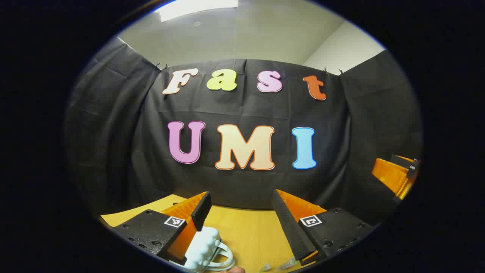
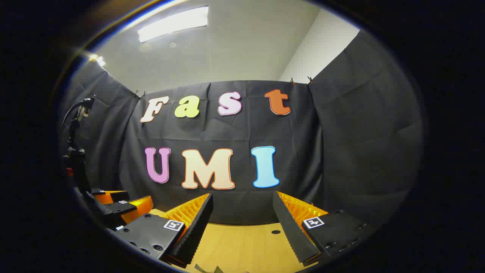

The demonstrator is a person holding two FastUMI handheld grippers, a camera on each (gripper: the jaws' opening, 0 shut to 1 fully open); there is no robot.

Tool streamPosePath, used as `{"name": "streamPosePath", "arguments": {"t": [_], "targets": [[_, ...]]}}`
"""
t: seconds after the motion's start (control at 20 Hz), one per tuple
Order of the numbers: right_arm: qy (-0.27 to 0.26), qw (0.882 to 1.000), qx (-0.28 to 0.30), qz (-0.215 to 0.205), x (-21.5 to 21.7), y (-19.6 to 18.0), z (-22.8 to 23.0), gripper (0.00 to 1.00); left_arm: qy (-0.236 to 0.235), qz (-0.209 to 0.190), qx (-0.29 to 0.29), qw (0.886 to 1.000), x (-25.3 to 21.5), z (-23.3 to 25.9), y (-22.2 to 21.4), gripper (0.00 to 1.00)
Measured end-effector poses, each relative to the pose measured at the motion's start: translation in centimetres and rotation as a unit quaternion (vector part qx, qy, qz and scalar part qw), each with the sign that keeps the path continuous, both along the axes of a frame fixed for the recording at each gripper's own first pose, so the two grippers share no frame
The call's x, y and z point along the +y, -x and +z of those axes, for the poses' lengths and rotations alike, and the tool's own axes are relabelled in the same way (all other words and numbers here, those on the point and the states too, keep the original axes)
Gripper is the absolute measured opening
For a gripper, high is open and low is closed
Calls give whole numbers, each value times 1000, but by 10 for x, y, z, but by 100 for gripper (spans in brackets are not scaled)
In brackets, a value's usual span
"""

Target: First open the suitcase, pack the skin care products into it, and then close the suitcase.

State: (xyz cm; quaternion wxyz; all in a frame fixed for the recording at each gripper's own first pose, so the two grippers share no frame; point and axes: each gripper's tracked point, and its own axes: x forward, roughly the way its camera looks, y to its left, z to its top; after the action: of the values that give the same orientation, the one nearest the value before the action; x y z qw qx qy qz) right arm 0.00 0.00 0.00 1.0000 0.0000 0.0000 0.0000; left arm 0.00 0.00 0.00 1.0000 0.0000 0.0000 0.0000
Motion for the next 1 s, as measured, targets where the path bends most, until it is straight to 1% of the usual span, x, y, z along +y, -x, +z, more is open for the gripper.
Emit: {"name": "streamPosePath", "arguments": {"t": [0.15,0.25,0.35,0.45,0.5,0.55,0.65,0.7,0.85,0.9,1.0], "targets": [[4,999,17,28,0,-5,-17,98,-15,18,15,1000,2,-11,-10,94],[-9,998,20,50,-1,-8,-27,98,-26,31,44,998,3,-34,-14,94],[-27,998,29,58,-6,-13,-43,98,-30,39,87,995,5,-63,-14,94],[-40,996,52,61,-5,-15,-56,98,-18,37,126,991,7,-94,-14,94],[-42,996,55,63,-4,-18,-58,98,-9,30,145,989,7,-109,-13,95],[-38,996,50,59,-5,-23,-56,96,-1,19,164,986,5,-124,-15,95],[-32,997,53,41,-6,-28,-59,98,1,11,224,975,13,-161,-11,95],[-35,997,55,41,0,-29,-60,98,3,6,246,969,15,-180,-8,95],[-25,997,72,32,12,-32,-70,96,10,2,301,953,29,-217,-6,95],[-22,996,78,30,15,-32,-72,98,11,-1,321,947,34,-231,-2,95],[-14,997,78,23,18,-30,-69,98,6,-4,355,935,38,-253,-1,95]]}}
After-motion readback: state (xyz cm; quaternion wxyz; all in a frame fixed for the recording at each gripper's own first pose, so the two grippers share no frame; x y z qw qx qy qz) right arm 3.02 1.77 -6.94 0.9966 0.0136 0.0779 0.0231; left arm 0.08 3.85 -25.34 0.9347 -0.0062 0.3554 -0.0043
